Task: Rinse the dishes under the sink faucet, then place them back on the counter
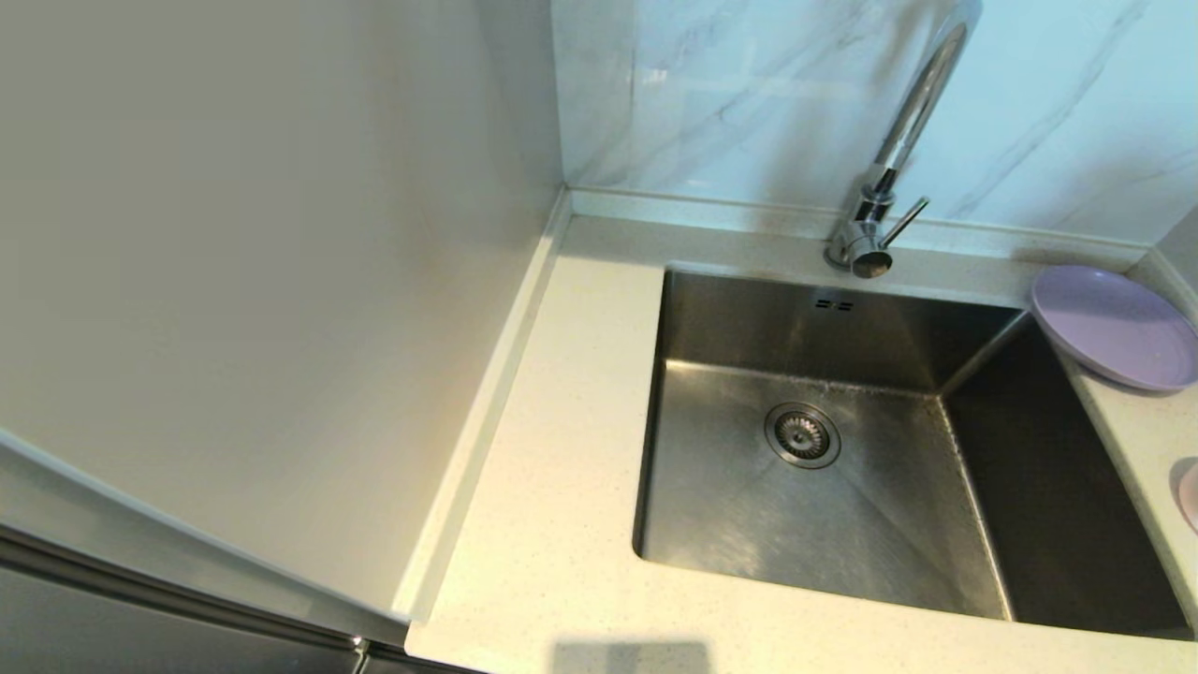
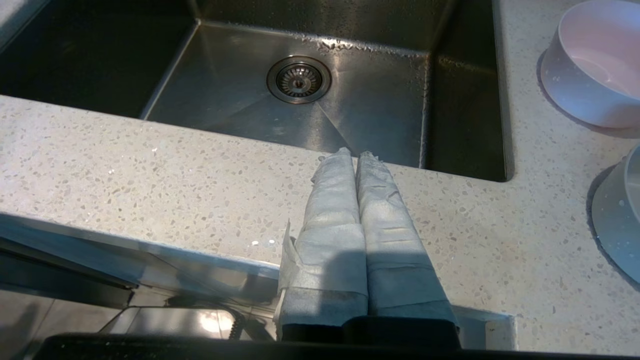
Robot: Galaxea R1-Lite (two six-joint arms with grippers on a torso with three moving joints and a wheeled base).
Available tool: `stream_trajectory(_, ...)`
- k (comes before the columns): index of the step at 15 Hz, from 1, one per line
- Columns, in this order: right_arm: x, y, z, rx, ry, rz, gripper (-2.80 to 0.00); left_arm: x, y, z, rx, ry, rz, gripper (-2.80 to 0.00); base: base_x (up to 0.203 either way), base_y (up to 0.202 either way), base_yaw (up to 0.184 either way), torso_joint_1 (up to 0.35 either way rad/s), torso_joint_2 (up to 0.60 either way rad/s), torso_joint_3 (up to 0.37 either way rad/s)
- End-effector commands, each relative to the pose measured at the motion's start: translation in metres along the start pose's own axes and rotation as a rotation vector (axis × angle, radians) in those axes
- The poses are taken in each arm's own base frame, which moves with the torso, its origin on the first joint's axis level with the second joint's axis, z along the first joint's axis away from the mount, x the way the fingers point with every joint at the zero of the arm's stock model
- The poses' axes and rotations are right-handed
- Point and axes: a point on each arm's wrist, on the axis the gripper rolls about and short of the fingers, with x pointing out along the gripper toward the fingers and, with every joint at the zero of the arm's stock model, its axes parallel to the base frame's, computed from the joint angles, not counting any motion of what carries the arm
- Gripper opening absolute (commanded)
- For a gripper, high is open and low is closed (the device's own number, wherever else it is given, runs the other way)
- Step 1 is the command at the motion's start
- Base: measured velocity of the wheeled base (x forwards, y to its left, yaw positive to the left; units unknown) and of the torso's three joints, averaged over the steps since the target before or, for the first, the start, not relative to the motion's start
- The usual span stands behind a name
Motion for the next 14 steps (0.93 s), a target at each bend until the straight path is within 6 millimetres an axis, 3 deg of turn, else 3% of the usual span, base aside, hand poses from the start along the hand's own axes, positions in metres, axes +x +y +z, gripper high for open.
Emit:
stream_trajectory(1, 0.0009, -0.0001, -0.0028, -0.005, 0.014, 0.000, -2.80, 0.0000, 0.0000, 0.0000, 0.000, 0.000, 0.000, -2.80, 0.000, 0.000, 0.000, 0.000, 0.00, 0.000)
stream_trajectory(14, 0.0009, -0.0001, -0.0026, 0.022, 0.013, -0.002, -2.80, 0.0000, 0.0000, 0.0000, 0.000, 0.000, 0.000, -2.80, 0.000, 0.000, 0.000, 0.000, 0.00, 0.000)
